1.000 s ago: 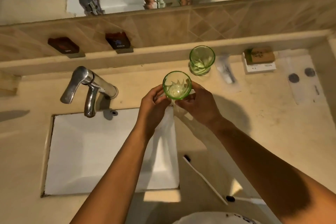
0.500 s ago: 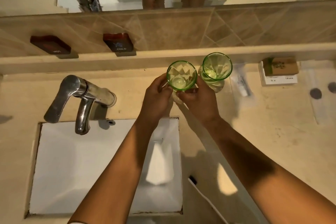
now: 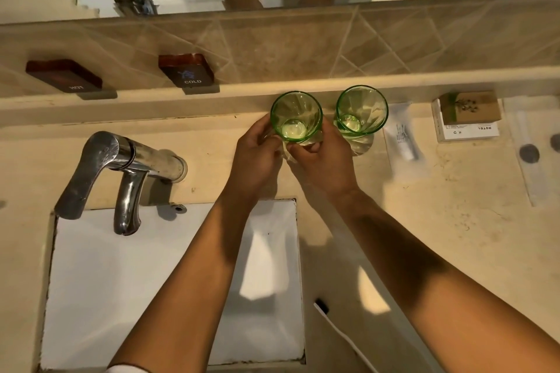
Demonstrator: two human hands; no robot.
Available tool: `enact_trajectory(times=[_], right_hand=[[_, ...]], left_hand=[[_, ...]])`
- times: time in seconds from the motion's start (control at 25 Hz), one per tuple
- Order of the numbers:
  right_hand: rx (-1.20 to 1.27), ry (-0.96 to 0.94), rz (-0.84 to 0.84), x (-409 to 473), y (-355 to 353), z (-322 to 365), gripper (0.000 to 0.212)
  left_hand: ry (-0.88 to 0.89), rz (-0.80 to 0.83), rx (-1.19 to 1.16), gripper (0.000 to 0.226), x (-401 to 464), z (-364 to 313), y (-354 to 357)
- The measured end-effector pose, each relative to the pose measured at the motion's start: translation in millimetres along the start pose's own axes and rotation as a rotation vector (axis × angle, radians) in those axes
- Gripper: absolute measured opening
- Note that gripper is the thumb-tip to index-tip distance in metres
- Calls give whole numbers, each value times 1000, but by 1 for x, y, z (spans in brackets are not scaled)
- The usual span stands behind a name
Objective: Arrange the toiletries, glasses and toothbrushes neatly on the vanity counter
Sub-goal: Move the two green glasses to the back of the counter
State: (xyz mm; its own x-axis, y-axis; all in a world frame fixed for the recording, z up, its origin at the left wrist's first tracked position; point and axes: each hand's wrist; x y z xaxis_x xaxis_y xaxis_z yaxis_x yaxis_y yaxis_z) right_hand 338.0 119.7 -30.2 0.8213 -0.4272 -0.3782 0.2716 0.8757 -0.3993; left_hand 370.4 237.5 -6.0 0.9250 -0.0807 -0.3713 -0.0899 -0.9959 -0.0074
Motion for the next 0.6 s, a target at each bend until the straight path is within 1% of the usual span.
enact_trajectory(times=[0.36,0.48,0.6], right_hand=[[-9,-21,-2,3,-2,3,47],[-47,-26,-4,2,-1,3,52],[-81,-9,22,-4,-3,-2,50]], left_hand=[[-67,-27,-46,50,-1,-6,8],[-64,-38,-83,50,-1,-1,8],[-36,-33,-4,50,-4,8,5]])
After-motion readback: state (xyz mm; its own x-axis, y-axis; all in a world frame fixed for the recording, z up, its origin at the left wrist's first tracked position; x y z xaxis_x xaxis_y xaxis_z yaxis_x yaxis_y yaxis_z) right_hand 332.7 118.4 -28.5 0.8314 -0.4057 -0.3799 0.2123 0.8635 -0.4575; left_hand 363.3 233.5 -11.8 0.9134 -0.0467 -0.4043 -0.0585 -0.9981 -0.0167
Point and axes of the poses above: each hand's wrist, its own x-axis towards the middle knuckle, its own y-axis out of the palm, z = x × y, and after that the axes turned 10 degrees about y, right-handed
